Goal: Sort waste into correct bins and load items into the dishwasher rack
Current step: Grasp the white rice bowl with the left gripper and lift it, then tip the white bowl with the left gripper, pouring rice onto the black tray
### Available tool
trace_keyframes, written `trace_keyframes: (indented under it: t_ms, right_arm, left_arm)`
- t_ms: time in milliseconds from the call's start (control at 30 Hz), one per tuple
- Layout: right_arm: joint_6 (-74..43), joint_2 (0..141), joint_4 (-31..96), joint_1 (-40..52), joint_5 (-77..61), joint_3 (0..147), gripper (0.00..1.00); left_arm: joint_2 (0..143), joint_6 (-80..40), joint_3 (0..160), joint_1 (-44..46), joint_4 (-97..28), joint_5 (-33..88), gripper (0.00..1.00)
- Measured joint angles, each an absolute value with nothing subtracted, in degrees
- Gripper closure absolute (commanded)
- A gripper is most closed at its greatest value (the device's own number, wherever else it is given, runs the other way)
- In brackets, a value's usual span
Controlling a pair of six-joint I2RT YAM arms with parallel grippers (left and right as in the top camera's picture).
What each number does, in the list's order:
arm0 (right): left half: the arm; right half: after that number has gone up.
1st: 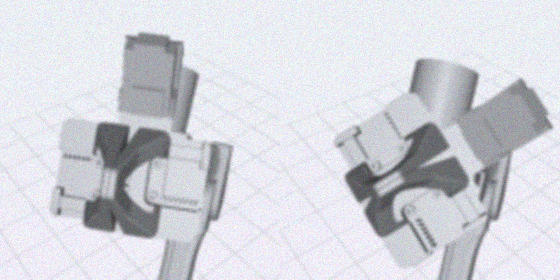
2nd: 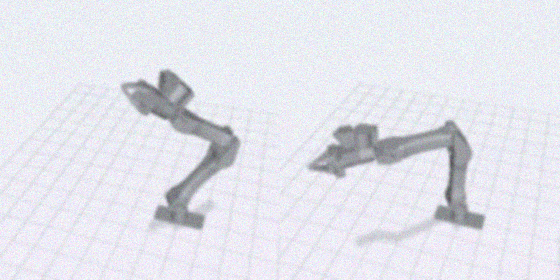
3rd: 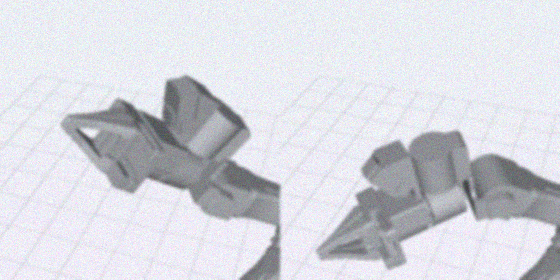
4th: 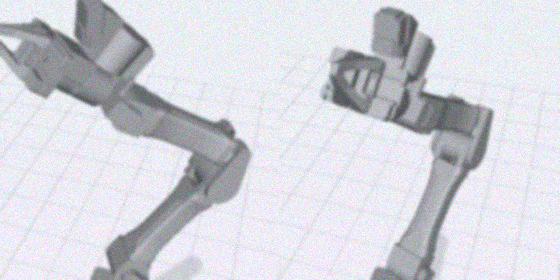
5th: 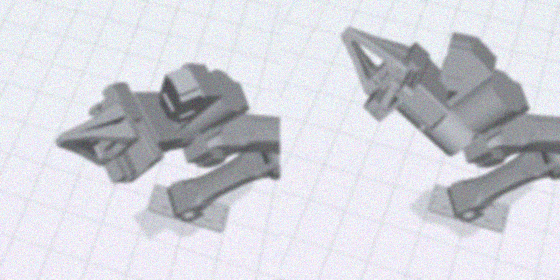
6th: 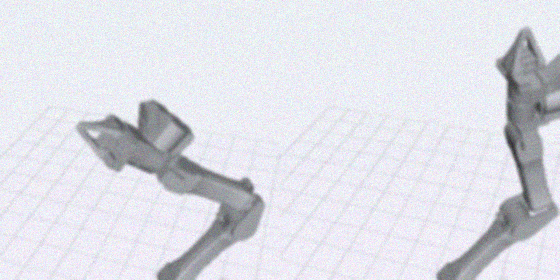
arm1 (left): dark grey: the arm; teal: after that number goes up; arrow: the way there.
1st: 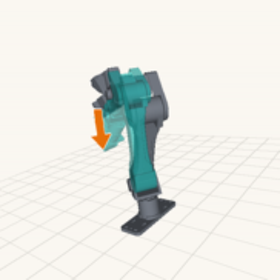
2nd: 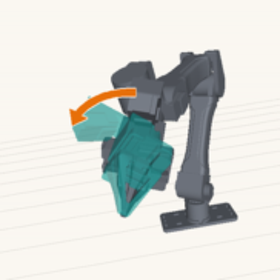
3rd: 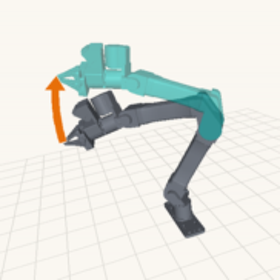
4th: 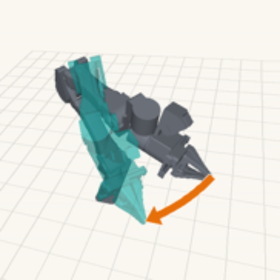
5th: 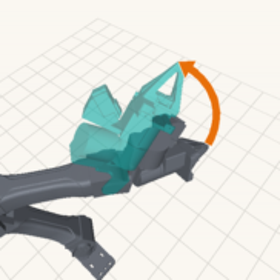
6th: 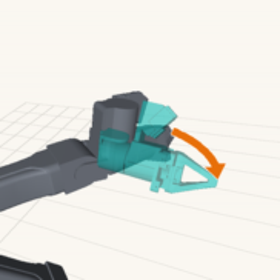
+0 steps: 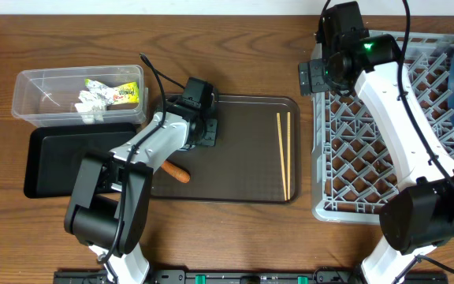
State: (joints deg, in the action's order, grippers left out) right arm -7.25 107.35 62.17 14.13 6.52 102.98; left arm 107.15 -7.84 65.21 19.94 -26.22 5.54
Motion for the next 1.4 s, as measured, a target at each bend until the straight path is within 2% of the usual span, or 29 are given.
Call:
trace_keyframes:
  t_ms: [133, 600, 933, 1133, 1400]
  right_arm:
    - [-7.22, 107.35, 62.19, 14.13, 6.52, 102.98, 0.06]
    - [-7.25, 107.35, 62.24, 14.13, 6.61, 102.98, 0.08]
    - [-7.25, 107.35, 62.35, 14.13, 6.96, 102.98, 0.09]
    - [-7.25, 107.35, 62.46, 14.13, 7.14, 102.98, 0.09]
    - [-7.25, 107.35, 62.78, 14.13, 7.20, 102.98, 0.09]
  left_arm:
    - [107.04, -7.68, 65.21, 19.94, -26.57, 5.74, 0.94]
    - [97.71, -7.68, 65.12, 19.99, -30.33, 4.08, 0.94]
    - [88.99, -7.70, 65.06, 19.25, -42.70, 3.44, 0.94]
    - [84.36, -7.68, 65.06, 13.37, -46.26, 3.75, 0.94]
    - [81.30, -7.68, 65.06, -1.50, -47.29, 12.71, 0.94]
